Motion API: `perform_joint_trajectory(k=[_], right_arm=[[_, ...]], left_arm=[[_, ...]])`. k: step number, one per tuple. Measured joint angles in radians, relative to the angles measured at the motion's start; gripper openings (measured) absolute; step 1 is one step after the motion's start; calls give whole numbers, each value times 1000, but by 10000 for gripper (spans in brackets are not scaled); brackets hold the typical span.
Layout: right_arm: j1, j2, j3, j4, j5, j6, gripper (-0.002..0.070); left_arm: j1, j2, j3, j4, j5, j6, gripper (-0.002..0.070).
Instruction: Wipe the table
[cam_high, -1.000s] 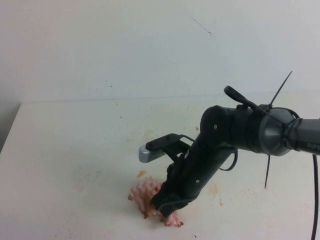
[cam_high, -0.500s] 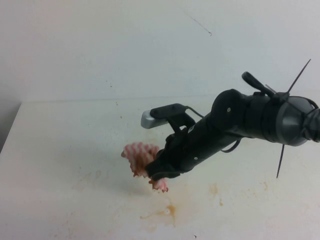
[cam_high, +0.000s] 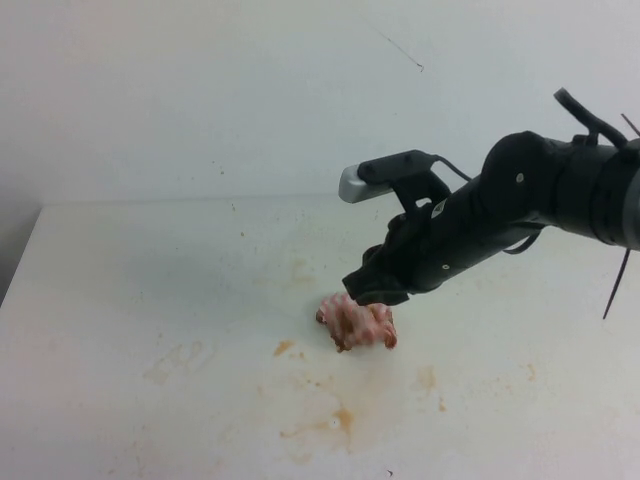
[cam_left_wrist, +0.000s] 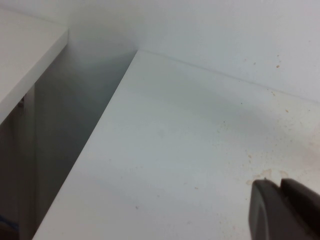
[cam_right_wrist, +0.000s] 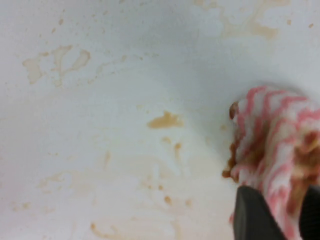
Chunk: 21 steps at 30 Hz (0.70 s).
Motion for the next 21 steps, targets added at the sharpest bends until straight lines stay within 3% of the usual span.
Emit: perform_joint_trajectory(k=[3,7,9,13,21], right_arm=[[-2,-24,0,-28,28,5,239],[-2,-83,0,-76,72,7,243],[-2,-122,0,-101,107,8,202],[-2,-232,0,-167,215,18,52],[2,-561,117,-277,264,190,8]], left_arm=[[0,0,0,0,0,0,0],[0,0,0,0,0,0,0],[0,0,0,0,0,0,0],[0,0,0,0,0,0,0],[0,0,0,0,0,0,0]])
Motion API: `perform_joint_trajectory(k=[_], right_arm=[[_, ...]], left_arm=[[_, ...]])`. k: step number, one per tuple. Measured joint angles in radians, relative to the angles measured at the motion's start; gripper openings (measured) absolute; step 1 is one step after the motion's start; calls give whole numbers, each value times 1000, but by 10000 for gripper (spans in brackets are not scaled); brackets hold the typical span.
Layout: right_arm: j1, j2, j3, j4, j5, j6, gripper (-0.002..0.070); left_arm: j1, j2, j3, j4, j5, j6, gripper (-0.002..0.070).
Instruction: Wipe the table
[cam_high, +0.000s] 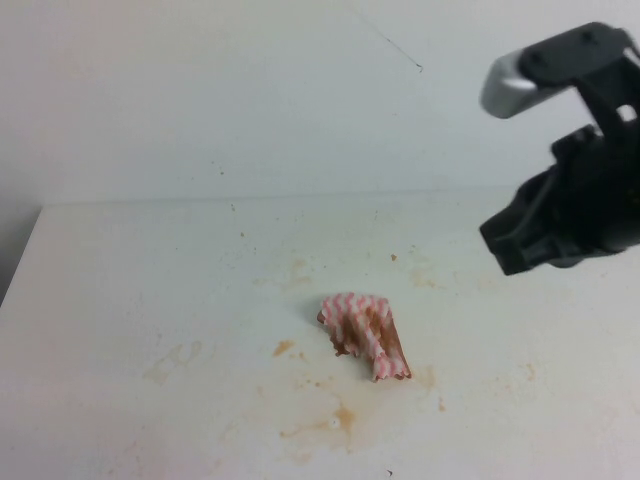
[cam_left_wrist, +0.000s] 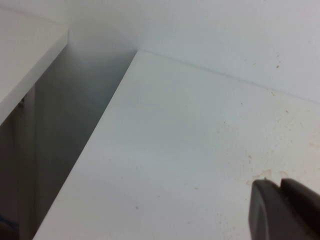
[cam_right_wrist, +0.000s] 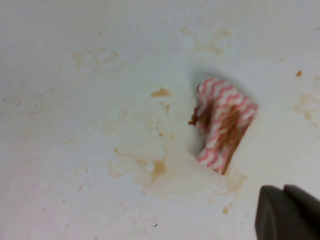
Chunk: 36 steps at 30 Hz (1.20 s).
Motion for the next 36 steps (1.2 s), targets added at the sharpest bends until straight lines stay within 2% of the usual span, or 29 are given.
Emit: perform_joint_trajectory(k=[9,12,17,22,25,36], right_arm=[[49,-410,399,-287,-121,463,6],[49,-524,525,-347,-167,559,6],[51,-656,654,-470,-261,639,6],[51,-694,710,-751,-307,720,5],[51,-694,715,-853,-314,737,5],[51,-694,715,-928,-326,742,5]], left_arm=[[0,0,0,0,0,0,0],[0,0,0,0,0,0,0],[0,0,0,0,0,0,0],[0,0,0,0,0,0,0],[0,0,0,0,0,0,0],[0,0,0,0,0,0,0]])
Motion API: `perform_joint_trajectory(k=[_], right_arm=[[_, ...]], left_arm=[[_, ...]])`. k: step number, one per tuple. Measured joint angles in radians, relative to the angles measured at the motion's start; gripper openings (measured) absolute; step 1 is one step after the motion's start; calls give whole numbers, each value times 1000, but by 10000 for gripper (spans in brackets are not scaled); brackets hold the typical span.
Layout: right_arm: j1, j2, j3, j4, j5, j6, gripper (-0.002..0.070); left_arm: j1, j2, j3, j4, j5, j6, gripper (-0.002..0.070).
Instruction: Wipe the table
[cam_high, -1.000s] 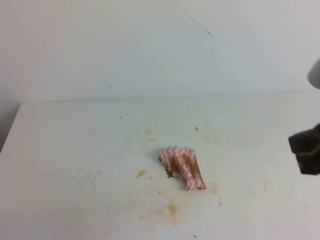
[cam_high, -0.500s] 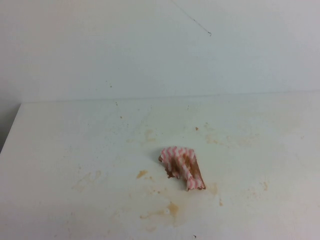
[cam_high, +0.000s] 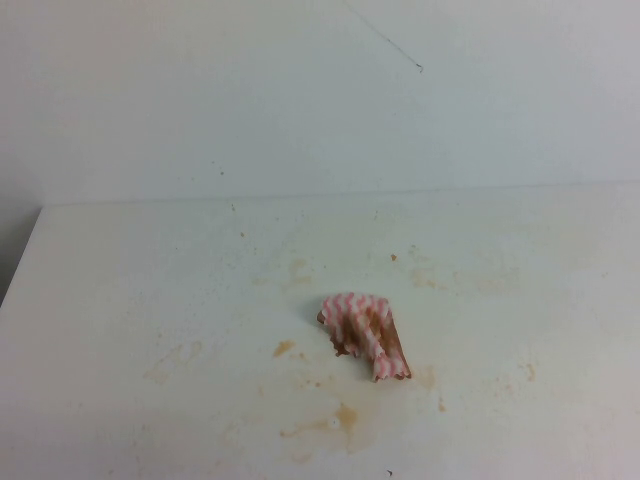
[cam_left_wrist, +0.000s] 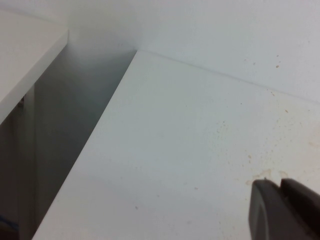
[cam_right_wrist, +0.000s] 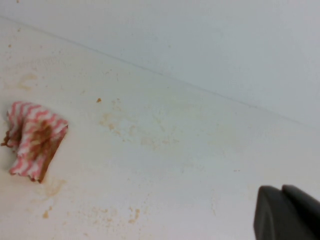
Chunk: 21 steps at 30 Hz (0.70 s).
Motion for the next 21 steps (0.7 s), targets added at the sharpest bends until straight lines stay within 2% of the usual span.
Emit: perform_joint_trajectory(k=[9,15,21], right_arm=[[-22,-76,41,0,-23,0,0],[-223,-290,145,-2,-43,0,-2],[-413,-517,172,-8,83,0,-2]], left_arm=[[0,0,0,0,0,0,0],[0,0,0,0,0,0,0],[0,0,0,0,0,0,0]])
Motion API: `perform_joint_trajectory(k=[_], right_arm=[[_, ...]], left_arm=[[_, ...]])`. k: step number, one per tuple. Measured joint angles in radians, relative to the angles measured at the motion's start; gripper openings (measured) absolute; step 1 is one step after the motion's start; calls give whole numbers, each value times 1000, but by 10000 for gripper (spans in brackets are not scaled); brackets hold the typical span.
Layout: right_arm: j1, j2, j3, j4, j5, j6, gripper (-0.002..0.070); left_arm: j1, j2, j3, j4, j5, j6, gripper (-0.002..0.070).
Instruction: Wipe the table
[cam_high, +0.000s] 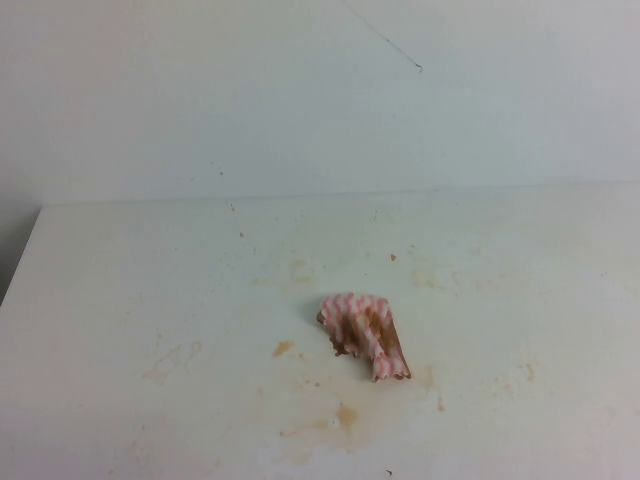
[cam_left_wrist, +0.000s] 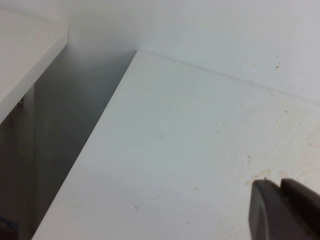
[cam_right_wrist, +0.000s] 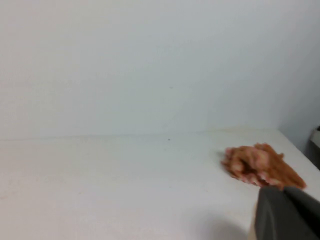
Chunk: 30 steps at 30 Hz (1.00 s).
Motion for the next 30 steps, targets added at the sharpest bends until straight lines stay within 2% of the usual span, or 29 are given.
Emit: perform_joint_trajectory(k=[5,15,19,22,24,30], right_arm=[[-67,-98,0,-2,108,0,-2],[-78,-101,1,-2,187,0,-2],[-78,-101,7,0,187,2,-2],[-78,-101,13,71,178,2,-2],[-78,-101,13,133,147,2,-2],[-78,-101,56,165,5,2,-2]], left_arm=[[0,0,0,0,0,0,0],[0,0,0,0,0,0,0],[0,0,0,0,0,0,0],[0,0,0,0,0,0,0],[0,0,0,0,0,0,0],[0,0,0,0,0,0,0]])
